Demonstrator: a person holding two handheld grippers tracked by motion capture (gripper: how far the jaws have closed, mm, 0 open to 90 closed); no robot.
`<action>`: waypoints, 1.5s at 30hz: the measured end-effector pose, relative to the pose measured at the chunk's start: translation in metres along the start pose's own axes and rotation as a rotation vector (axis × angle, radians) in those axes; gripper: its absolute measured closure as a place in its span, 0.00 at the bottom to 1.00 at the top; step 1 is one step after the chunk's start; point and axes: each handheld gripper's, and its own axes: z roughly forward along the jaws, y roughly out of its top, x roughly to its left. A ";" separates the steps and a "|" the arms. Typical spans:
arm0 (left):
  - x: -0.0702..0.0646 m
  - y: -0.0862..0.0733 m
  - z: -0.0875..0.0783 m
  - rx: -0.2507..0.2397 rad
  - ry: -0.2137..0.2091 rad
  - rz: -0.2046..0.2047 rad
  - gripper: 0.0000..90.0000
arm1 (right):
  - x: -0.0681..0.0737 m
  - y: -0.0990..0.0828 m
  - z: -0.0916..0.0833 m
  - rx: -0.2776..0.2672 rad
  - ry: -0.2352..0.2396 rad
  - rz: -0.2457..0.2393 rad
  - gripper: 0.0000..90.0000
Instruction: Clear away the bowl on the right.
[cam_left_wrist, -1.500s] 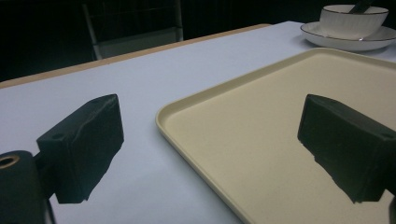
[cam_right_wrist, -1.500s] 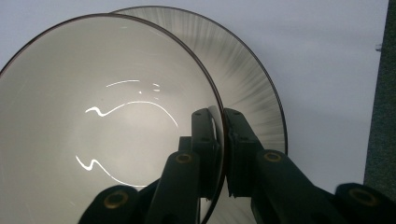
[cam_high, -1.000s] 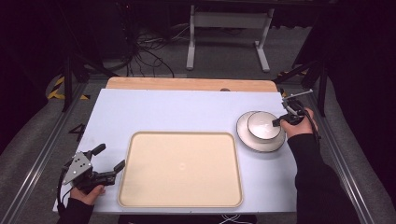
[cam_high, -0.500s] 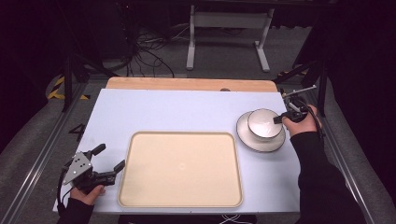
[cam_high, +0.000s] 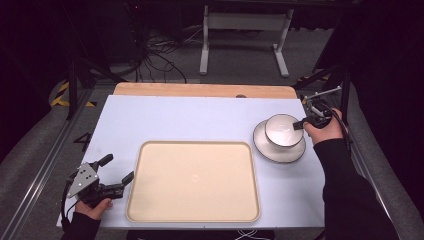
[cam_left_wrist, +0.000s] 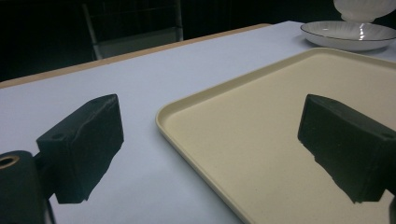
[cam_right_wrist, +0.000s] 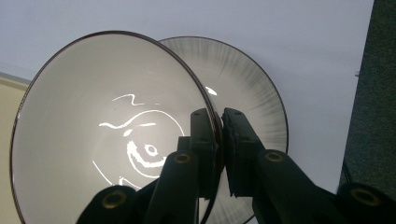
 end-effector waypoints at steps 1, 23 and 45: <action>0.000 0.000 0.000 0.001 0.001 0.000 0.08 | 0.000 0.000 0.000 0.000 0.000 0.000 0.92; 0.000 0.000 0.000 0.001 0.003 0.001 0.08 | 0.049 0.008 -0.013 -0.011 0.061 -0.131 0.92; 0.000 0.000 0.000 0.000 -0.001 0.001 0.08 | 0.121 0.012 -0.016 -0.014 0.186 -0.266 0.92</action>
